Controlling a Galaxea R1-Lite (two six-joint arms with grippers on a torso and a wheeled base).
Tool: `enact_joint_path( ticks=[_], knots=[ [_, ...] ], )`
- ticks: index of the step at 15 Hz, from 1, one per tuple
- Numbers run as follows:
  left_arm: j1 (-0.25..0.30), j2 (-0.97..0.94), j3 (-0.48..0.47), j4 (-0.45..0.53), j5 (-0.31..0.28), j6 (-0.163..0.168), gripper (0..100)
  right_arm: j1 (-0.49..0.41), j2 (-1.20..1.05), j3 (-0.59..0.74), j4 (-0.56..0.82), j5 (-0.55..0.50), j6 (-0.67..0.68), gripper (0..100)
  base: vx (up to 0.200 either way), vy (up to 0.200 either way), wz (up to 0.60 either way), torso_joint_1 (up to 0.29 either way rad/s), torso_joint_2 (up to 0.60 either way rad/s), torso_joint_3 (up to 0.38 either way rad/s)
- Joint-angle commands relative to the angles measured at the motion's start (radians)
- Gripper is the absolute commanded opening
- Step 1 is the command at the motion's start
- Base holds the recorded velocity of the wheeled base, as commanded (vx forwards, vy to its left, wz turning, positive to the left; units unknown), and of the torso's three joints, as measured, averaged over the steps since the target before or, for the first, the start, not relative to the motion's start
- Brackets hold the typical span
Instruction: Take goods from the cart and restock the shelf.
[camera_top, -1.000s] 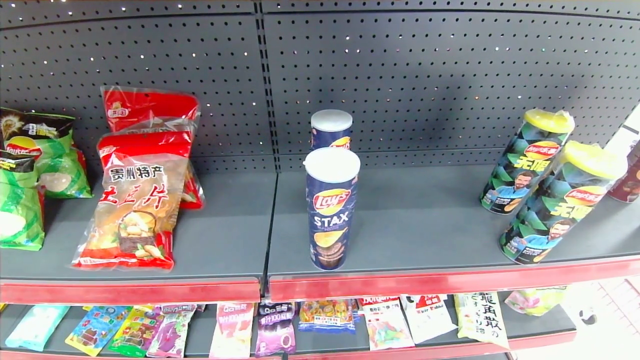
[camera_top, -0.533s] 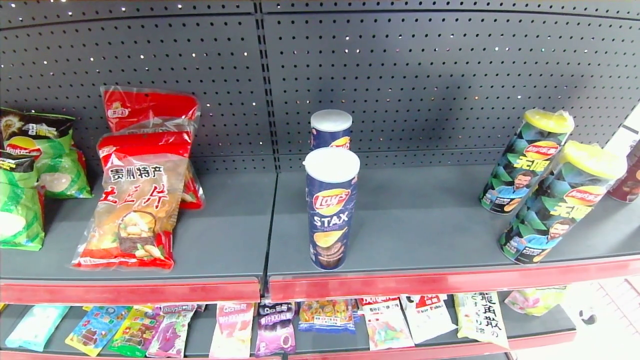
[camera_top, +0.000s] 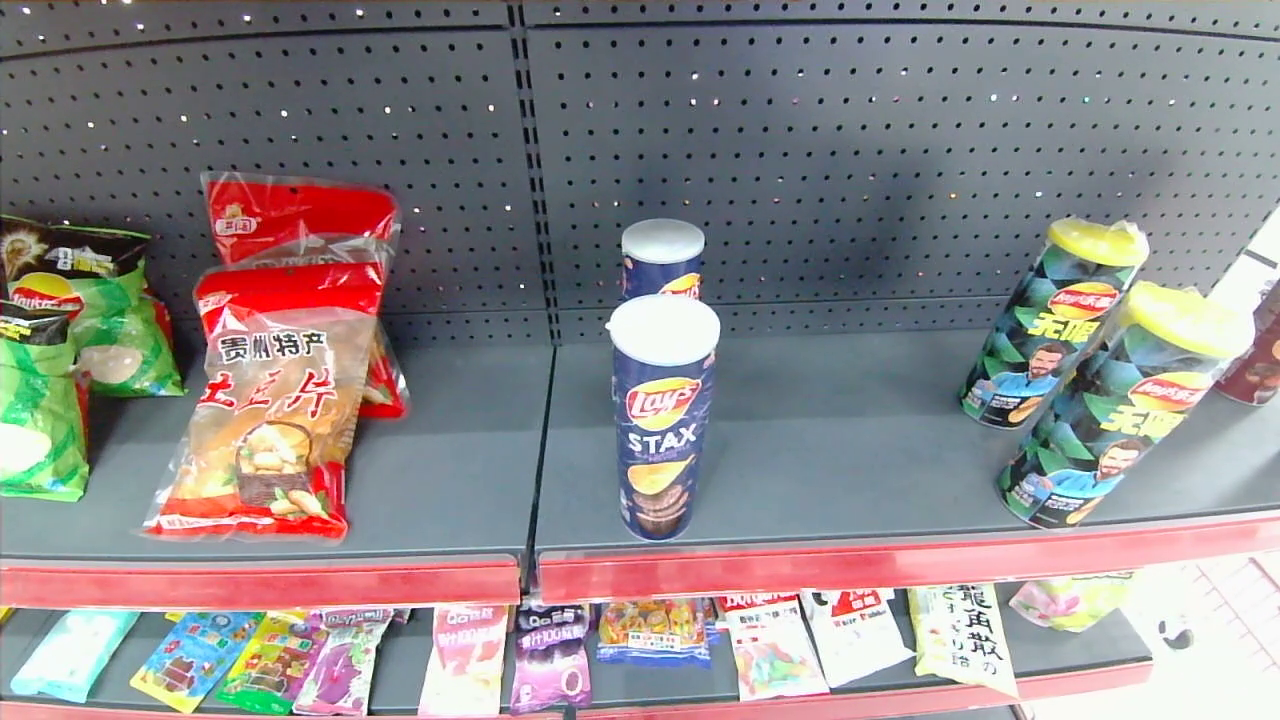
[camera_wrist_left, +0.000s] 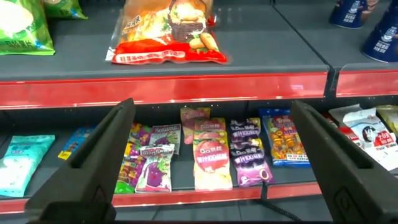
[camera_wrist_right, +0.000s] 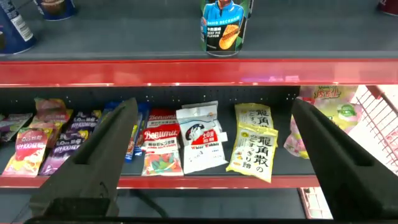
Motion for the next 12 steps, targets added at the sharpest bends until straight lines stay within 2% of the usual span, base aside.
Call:
enact_joint_path(
  ticks=[1, 12],
  knots=[
    [0.000, 0.000, 0.000, 0.000, 0.000, 0.000, 100, 0.000, -0.004, 0.000, -0.001, 0.000, 0.001, 100, 0.000, -0.200, 0.00, 0.002, 0.01, 0.002],
    [0.000, 0.000, 0.001, 0.001, 0.000, 0.000, 100, 0.000, -0.004, 0.000, -0.001, 0.000, 0.005, 100, 0.000, -0.200, 0.00, 0.004, 0.00, 0.001]
  ],
)
